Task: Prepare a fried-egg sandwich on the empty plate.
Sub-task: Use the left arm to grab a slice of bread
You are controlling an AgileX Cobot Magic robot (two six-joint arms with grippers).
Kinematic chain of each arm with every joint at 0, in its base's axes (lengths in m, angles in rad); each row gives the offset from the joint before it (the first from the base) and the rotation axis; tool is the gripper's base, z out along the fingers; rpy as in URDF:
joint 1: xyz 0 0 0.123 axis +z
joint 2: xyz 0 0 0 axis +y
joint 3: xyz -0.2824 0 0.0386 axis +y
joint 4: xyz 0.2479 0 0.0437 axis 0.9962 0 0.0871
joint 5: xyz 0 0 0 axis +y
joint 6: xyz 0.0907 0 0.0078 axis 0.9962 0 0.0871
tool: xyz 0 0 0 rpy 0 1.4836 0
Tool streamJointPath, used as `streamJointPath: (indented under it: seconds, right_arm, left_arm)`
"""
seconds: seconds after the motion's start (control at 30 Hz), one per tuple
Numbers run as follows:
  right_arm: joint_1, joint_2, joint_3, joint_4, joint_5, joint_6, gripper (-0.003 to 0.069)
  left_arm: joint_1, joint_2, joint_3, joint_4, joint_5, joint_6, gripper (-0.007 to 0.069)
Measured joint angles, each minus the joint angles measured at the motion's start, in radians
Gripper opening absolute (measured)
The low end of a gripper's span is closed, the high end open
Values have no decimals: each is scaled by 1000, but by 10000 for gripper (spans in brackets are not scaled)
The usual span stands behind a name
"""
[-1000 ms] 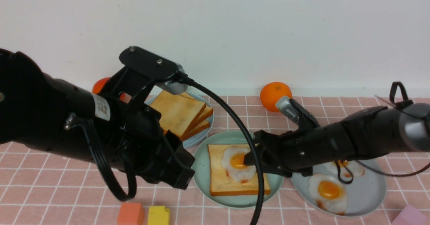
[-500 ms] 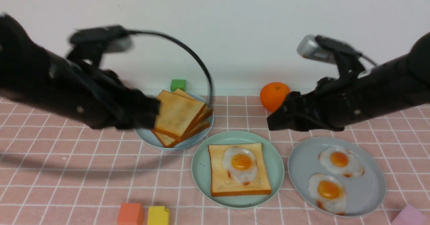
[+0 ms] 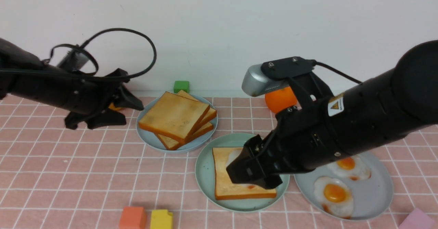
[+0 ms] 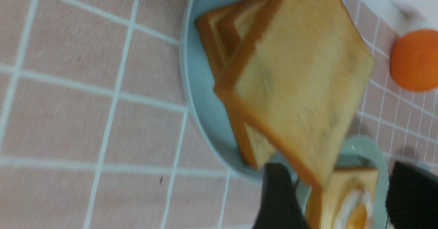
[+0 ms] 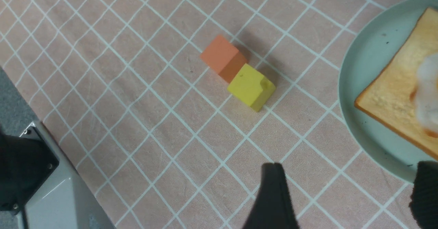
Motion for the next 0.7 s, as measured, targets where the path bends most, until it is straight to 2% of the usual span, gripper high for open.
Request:
streamJointPath:
  seconds: [0.23, 0.57, 0.7]
  right_arm:
    - [0, 0, 0, 1, 0, 0, 531]
    - [0, 0, 0, 9, -1, 0, 531]
    - [0, 0, 0, 9, -1, 0, 531]
  left_arm:
    - [-1, 137, -79, -21, -11, 1, 489]
    - [-1, 184, -89, -46, -72, 6, 489]
    - [-1, 207, -89, -91, -87, 57, 459]
